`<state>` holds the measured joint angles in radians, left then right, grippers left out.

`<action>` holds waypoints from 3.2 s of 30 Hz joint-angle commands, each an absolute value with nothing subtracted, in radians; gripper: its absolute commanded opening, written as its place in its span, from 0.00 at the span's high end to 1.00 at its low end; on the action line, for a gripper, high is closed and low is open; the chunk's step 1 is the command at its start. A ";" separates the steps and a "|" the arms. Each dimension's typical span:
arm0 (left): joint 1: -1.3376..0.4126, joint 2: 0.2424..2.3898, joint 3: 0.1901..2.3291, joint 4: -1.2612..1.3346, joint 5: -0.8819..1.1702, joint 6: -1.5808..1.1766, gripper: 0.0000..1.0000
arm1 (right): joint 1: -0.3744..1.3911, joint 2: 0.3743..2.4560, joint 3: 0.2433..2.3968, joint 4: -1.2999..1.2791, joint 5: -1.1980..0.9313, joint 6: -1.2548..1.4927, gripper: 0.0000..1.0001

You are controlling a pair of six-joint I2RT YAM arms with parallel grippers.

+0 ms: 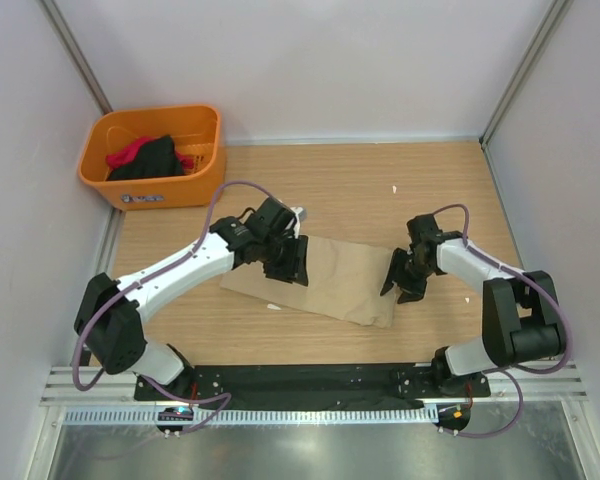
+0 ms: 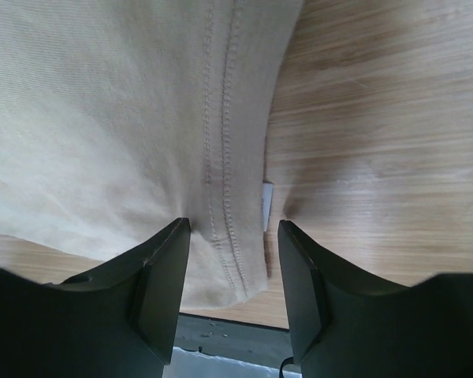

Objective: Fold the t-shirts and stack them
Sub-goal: Move the tshirt to the center of the board, then flatten the tshirt out

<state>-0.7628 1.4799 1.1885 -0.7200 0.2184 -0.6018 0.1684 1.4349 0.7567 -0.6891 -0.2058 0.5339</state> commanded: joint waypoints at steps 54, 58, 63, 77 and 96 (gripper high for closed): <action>-0.762 1.058 1.075 -0.824 -0.177 -0.594 0.25 | 0.364 1.413 1.436 -0.891 -0.042 0.580 0.17; -0.761 1.395 1.188 -0.779 -0.091 -0.534 0.24 | 0.322 1.439 1.365 -0.940 0.106 0.532 0.25; -0.750 1.676 1.301 -0.732 -0.040 -0.509 0.29 | 0.241 1.419 1.211 -0.937 0.117 0.471 0.28; -0.712 1.873 1.272 -0.603 0.038 -0.532 0.31 | -0.014 1.344 0.893 -0.914 -0.032 0.532 0.23; -0.592 1.243 1.022 -0.862 0.094 -0.423 0.94 | -0.021 1.374 0.867 -0.925 -0.130 0.482 0.23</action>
<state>-0.5816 1.3090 1.1030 -0.7887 -0.0780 -0.4274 -0.0170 1.3750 0.8734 -0.9279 -0.0738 0.5053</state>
